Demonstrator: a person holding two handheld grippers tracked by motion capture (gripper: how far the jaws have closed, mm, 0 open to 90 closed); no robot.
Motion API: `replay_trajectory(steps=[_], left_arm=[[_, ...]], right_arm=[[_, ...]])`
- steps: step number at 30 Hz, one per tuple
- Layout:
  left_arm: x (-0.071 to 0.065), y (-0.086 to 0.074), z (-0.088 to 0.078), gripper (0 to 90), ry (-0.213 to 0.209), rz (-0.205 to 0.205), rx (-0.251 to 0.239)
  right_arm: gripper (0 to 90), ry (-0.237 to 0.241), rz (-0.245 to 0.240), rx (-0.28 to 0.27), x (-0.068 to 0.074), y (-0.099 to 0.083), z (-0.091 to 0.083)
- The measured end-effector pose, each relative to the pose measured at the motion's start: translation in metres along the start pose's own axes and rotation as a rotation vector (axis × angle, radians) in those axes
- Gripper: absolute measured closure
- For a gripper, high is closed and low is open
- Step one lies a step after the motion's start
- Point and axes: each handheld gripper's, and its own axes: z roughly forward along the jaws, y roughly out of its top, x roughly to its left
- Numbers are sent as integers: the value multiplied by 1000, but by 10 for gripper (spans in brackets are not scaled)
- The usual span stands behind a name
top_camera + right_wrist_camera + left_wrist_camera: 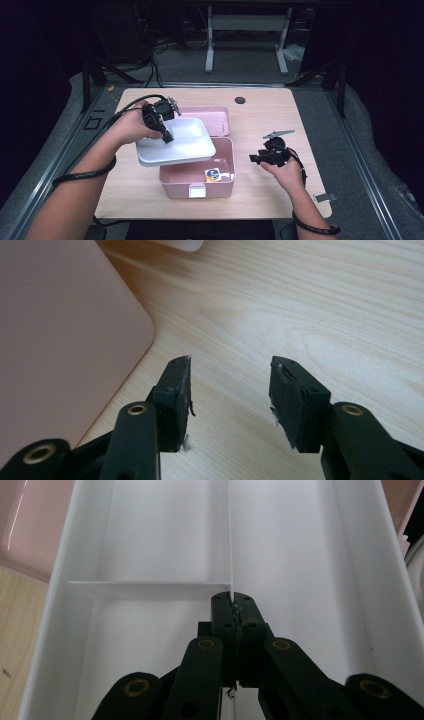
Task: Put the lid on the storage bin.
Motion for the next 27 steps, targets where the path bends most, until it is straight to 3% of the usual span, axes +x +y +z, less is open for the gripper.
replay_trajectory(steps=[5,13,22,27], left_arm=[[-9,12,2,895,-5,45,-12],[-26,30,9,895,-33,158,-23],[-39,42,23,895,-53,239,-33],[-40,44,38,894,-43,292,16]], right_arm=[[511,3,0,1,0,0,1],[512,5,6,-5,-1,0,0],[512,11,8,-8,-2,0,0],[512,13,10,-5,-2,-1,0]])
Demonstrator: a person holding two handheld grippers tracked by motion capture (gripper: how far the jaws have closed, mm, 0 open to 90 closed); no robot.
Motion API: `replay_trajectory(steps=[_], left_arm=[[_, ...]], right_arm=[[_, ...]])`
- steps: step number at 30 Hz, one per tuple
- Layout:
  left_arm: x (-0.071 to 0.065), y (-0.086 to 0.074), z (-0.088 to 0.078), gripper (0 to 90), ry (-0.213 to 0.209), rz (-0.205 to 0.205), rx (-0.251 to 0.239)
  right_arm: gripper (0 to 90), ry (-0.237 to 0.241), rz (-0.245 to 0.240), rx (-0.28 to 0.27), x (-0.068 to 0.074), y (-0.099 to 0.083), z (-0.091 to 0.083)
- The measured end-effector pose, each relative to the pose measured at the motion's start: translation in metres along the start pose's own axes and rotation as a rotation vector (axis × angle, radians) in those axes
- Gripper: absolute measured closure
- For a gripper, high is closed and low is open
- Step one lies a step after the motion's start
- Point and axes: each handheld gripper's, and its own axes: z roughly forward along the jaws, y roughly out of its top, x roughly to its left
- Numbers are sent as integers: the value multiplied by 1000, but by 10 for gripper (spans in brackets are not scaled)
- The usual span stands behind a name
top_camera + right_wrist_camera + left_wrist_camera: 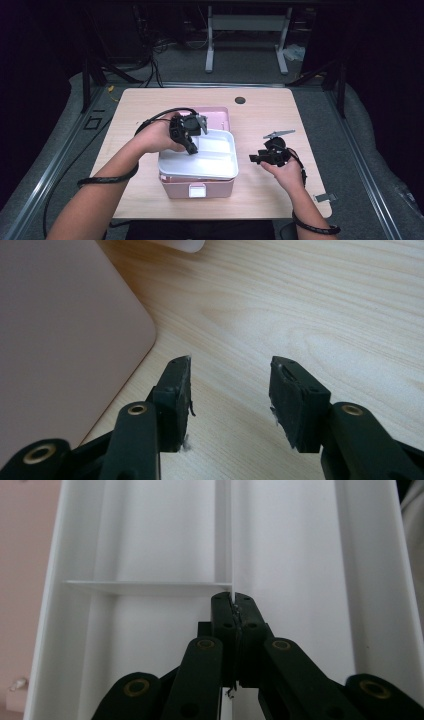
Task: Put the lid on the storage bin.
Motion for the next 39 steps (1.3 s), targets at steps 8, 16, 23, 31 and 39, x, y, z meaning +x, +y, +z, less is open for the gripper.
replay_trajectory(steps=[8,16,23,31,39], left_arm=[[5,-6,31,889,-33,-2,31],[6,-10,40,888,-42,-12,16],[7,-7,39,885,-34,2,44],[4,-9,41,857,-24,16,57],[4,-43,22,734,-27,-104,-56]], right_arm=[[512,6,4,3,0,0,1],[512,7,2,3,0,0,2],[512,8,3,-1,0,0,2],[512,1,8,-5,0,-1,2],[511,4,12,-6,-1,-1,1]])
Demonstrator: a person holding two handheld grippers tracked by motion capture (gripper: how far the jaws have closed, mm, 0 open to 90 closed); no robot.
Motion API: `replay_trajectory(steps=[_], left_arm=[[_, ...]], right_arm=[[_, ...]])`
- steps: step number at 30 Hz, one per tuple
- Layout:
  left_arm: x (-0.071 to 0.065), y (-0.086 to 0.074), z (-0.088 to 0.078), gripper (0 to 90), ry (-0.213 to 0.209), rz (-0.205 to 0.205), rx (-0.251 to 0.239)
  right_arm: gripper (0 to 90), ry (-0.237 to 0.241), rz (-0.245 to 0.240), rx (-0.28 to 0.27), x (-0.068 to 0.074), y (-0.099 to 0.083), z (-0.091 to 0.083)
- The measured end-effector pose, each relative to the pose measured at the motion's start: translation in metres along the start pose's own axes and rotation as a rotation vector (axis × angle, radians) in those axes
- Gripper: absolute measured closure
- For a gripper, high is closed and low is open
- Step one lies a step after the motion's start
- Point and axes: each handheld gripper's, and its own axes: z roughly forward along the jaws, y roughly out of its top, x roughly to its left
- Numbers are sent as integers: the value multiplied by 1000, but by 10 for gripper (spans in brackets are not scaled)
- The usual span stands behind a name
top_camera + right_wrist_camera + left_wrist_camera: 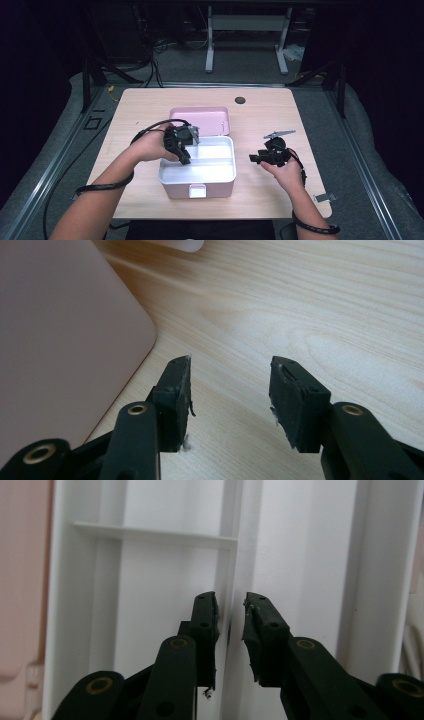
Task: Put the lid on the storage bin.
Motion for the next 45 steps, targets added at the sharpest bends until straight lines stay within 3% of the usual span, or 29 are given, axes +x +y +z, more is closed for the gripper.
replay_trajectory(steps=[3,6,8,10,16,20,22,24,30,34,39,45], left_arm=[[2,-14,-12,664,-3,-74,-88],[6,-27,-25,596,8,-155,-114],[8,-40,-35,560,-13,-234,-145],[9,-53,-43,529,-8,-290,-174],[11,-94,-62,500,104,-363,-183],[9,-112,-68,482,143,-412,-178],[7,-120,-67,480,177,-430,-159],[5,-127,-65,477,183,-442,-167],[3,-149,-52,473,161,-472,-202],[2,-163,-42,474,178,-514,-233],[2,-177,-26,471,203,-554,-234],[5,-193,-6,472,198,-600,-250]], right_arm=[[510,2,-2,-4,0,0,0],[509,0,-3,-6,1,1,0],[508,-8,-3,-9,2,1,0],[506,-7,-3,-16,2,0,0],[505,-7,2,-13,1,0,1],[504,-9,-2,-17,2,0,1],[503,-7,-3,-20,3,1,1],[503,-5,-3,-18,3,0,2],[501,1,-11,-15,3,0,2],[501,0,-11,-15,3,0,1],[501,3,-17,-18,3,-1,2],[498,-1,-23,-7,4,-1,3]])
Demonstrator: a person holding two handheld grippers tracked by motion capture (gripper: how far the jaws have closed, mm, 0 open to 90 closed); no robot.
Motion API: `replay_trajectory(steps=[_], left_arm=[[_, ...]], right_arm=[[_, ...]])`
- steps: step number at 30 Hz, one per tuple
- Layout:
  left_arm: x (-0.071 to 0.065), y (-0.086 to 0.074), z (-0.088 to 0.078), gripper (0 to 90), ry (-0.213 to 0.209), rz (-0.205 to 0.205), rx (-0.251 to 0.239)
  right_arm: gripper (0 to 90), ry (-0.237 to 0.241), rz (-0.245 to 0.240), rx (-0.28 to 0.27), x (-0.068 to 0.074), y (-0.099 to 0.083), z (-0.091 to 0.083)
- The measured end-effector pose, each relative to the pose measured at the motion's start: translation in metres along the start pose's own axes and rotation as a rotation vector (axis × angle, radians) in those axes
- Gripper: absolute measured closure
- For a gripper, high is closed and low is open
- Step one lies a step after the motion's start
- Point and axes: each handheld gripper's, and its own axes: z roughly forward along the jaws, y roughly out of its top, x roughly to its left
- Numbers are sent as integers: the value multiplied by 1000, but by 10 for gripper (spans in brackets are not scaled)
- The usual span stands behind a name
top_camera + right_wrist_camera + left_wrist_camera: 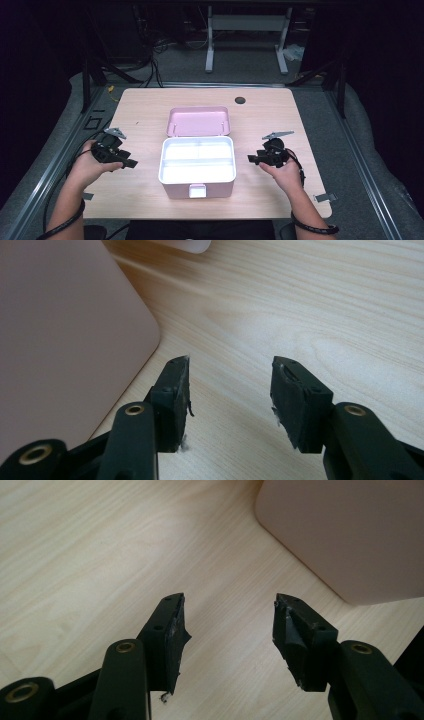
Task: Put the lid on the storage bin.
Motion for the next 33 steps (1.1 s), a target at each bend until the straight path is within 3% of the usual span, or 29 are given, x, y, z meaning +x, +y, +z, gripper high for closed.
replay_trajectory(steps=[6,19,27,33], left_arm=[[7,-12,16,468,-6,-43,-23],[5,-22,27,470,-3,-42,5],[5,-28,35,476,-16,-62,-5],[3,-29,40,505,-25,-53,-9]], right_arm=[[496,2,1,5,1,0,1],[496,8,-12,1,1,-1,2],[496,7,-13,-4,1,-1,2],[496,3,-6,-9,1,-1,2]])
